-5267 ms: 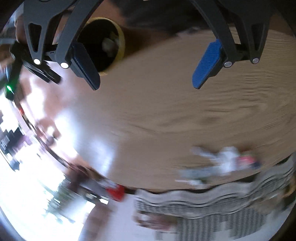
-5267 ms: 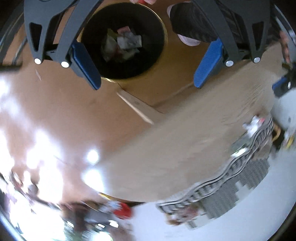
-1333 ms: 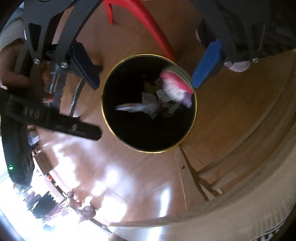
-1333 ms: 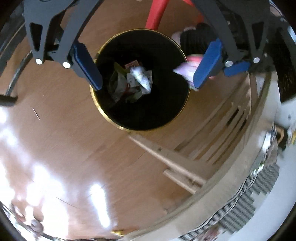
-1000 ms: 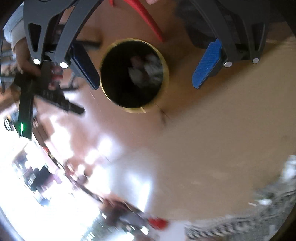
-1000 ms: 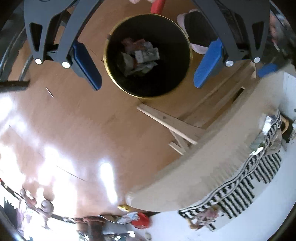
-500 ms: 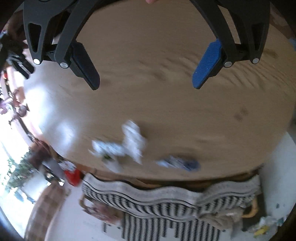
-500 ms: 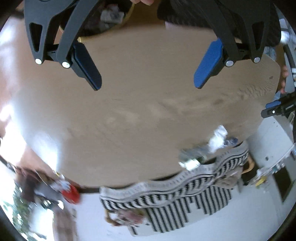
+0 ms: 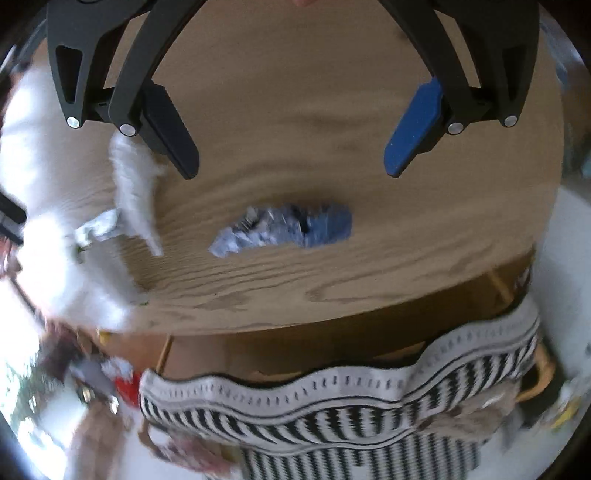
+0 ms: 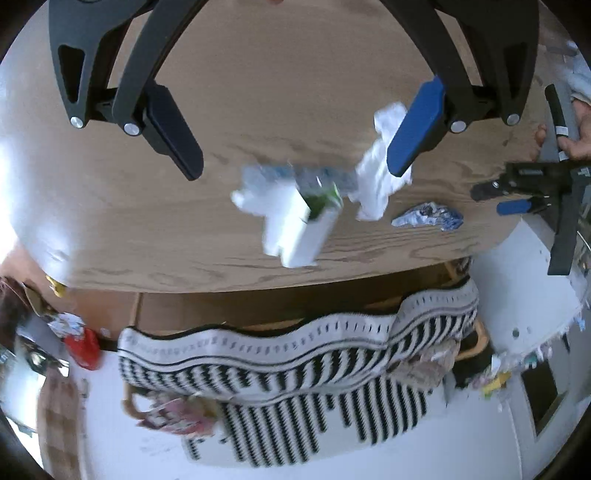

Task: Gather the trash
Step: 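Move both open grippers back over the table trash, then grasp the blue crumpled wrapper with the left gripper while the right gripper grasps the white carton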

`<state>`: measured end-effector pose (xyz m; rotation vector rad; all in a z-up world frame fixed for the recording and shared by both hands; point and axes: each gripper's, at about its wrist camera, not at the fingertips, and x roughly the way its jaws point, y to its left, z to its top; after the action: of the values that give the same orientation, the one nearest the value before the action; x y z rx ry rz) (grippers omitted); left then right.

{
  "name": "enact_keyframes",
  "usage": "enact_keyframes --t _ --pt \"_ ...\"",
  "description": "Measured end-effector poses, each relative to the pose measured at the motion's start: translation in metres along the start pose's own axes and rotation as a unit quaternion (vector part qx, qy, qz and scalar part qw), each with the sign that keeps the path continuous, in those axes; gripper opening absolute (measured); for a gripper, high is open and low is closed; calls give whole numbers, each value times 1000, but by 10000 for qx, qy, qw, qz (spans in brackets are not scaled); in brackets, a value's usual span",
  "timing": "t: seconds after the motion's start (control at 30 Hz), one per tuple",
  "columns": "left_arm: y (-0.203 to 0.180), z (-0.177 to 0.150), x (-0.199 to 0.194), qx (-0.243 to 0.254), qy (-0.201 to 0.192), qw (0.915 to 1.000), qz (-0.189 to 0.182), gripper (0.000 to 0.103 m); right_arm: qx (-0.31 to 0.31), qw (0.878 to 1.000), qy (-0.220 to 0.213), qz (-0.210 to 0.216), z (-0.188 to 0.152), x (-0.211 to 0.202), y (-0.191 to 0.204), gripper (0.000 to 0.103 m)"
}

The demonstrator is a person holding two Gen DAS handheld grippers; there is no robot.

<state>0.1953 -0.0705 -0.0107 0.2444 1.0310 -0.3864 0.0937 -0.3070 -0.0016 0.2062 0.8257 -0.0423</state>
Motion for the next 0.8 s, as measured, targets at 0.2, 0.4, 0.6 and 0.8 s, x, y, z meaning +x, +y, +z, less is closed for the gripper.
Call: enact_keyframes --t 0.2,0.4,0.6,0.8 --pt "-1 23 56 589 260 9979 16 97 -224 9991 286 -233 30 64 14 96" --pt "-5 33 74 884 333 9955 -98 91 -149 9979 486 -394 31 103 11 69" --pt "-2 39 73 634 226 9971 -357 35 -156 9992 297 -226 28 93 9 34" --pt "-3 23 54 560 173 9980 -255 29 -215 9995 58 -238 30 62 7 33"
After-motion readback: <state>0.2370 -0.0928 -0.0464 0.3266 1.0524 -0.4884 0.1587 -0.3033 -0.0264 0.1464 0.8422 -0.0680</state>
